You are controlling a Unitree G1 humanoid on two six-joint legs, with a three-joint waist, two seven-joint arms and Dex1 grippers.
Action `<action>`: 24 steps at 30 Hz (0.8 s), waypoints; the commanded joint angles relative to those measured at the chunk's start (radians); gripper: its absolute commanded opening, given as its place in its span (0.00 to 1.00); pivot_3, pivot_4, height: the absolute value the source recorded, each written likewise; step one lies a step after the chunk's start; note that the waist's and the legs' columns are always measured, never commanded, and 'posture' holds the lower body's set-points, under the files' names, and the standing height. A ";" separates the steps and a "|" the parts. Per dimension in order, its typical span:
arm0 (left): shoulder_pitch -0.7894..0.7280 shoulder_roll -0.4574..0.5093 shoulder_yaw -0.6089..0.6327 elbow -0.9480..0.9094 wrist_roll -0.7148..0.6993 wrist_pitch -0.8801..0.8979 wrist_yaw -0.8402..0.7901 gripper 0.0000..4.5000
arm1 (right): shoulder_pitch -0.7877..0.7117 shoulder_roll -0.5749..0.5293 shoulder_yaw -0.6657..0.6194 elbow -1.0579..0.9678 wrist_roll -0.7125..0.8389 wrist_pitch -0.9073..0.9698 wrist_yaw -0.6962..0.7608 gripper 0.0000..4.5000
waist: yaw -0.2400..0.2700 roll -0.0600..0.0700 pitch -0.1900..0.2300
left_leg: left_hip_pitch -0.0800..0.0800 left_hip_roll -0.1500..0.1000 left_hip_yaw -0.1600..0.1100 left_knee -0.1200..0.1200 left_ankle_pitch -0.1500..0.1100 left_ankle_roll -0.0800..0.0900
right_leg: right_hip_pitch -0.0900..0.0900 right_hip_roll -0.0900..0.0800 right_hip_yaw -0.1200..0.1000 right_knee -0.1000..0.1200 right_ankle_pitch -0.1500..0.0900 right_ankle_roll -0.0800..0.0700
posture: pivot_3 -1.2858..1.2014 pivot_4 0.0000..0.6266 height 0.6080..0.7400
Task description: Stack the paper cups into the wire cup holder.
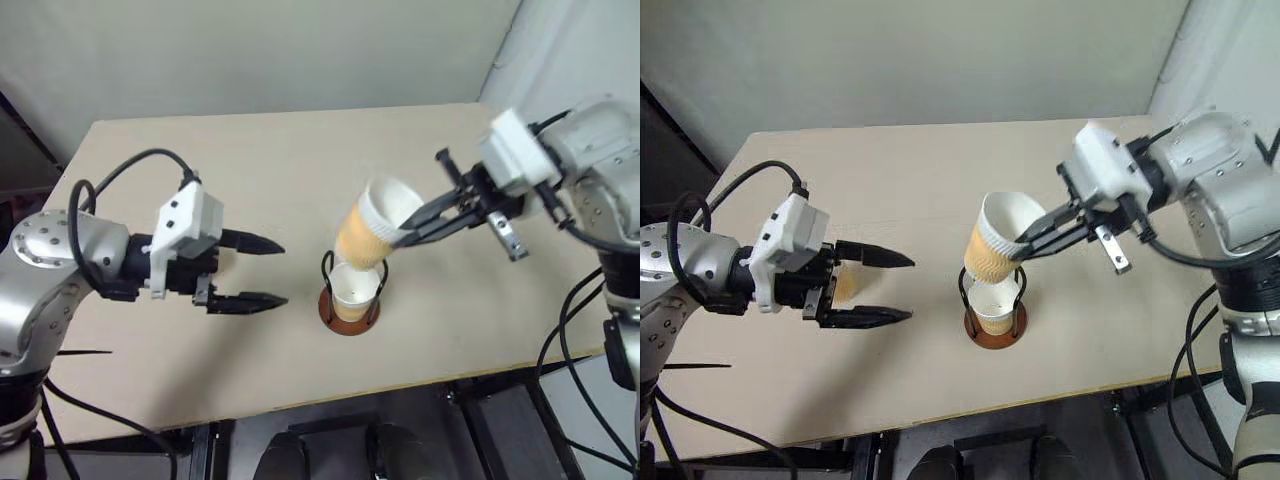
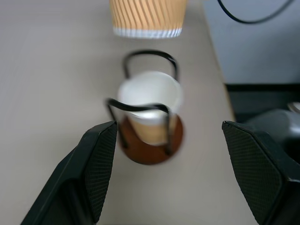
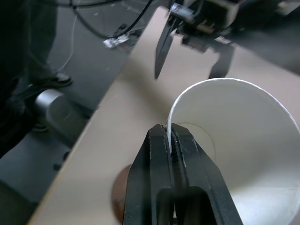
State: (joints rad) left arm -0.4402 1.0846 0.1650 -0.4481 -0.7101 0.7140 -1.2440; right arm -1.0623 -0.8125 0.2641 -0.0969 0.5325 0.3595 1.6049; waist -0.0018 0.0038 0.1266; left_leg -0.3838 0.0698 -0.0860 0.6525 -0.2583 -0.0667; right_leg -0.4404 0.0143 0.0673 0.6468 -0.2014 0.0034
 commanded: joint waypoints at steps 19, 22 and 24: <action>0.067 0.036 0.049 -0.013 0.054 -0.032 0.072 0.85 | 0.048 0.094 0.111 0.033 -0.291 -0.146 -0.001 0.45 | -0.003 0.000 0.000 | 0.000 0.001 -0.009 -0.003 0.001 0.004 | -0.003 0.003 0.002 -0.001 0.005 -0.005 | 0.52 0.24 1.00; 0.048 0.059 0.066 0.039 0.116 -0.061 0.112 0.85 | 0.043 0.102 0.092 0.053 -0.304 -0.148 -0.018 0.68 | -0.003 0.000 0.000 | 0.000 0.001 -0.009 -0.004 0.001 0.004 | -0.003 0.003 0.002 -0.001 0.005 -0.005 | 0.52 0.24 1.00; 0.059 0.092 0.088 0.075 0.150 -0.087 0.103 0.85 | 0.023 0.117 0.041 0.104 -0.287 -0.135 -0.058 0.85 | -0.003 0.000 0.000 | 0.000 0.001 -0.010 -0.004 0.001 0.005 | -0.003 0.003 0.002 -0.001 0.005 -0.005 | 0.52 0.24 1.00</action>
State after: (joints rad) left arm -0.3722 1.1401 0.1944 -0.3934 -0.5923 0.6639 -1.1413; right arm -1.0072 -0.7039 0.3730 -0.0235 0.2324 0.2206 1.5858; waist -0.0048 0.0038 0.1266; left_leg -0.3835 0.0713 -0.0965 0.6488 -0.2573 -0.0621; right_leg -0.4433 0.0170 0.0690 0.6459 -0.1966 -0.0015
